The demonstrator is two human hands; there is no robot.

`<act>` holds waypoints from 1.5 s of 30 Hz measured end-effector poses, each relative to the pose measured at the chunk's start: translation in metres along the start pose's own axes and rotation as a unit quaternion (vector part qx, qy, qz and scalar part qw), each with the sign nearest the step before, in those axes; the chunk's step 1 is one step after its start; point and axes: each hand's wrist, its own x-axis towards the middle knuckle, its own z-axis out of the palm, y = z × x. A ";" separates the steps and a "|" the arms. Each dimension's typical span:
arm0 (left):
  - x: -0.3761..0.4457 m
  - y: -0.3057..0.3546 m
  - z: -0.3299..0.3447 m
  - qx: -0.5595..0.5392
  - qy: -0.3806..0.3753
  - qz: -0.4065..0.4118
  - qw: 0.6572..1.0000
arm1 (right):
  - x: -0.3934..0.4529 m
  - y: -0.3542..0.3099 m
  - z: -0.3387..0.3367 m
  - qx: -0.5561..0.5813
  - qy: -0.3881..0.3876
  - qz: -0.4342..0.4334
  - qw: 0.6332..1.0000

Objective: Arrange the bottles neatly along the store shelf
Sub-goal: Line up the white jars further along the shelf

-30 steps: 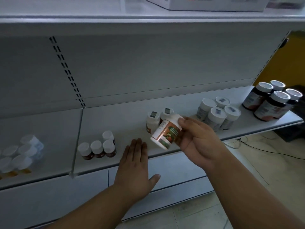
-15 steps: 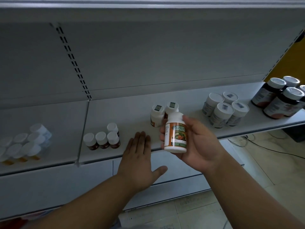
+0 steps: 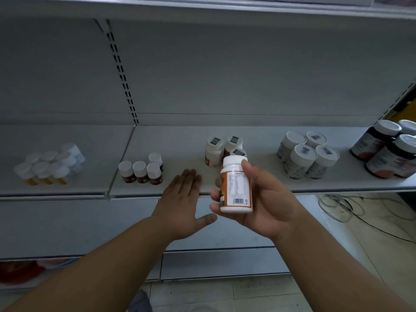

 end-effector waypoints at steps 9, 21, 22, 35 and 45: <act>0.003 -0.005 0.006 -0.015 -0.003 0.007 1.000 | -0.001 0.003 0.008 0.038 -0.021 0.025 0.999; 0.002 -0.009 0.009 -0.020 0.002 0.027 0.999 | 0.005 0.008 0.001 0.048 -0.069 0.012 0.996; 0.003 -0.009 0.009 -0.013 0.001 0.027 1.000 | 0.005 0.009 0.001 0.041 -0.069 0.000 0.997; -0.001 -0.004 0.001 -0.008 -0.014 0.018 1.000 | 0.015 0.005 -0.012 -0.027 -0.038 -0.020 0.999; -0.001 -0.003 -0.002 0.007 -0.022 0.022 0.999 | 0.028 -0.022 -0.001 -0.601 0.165 -0.173 0.763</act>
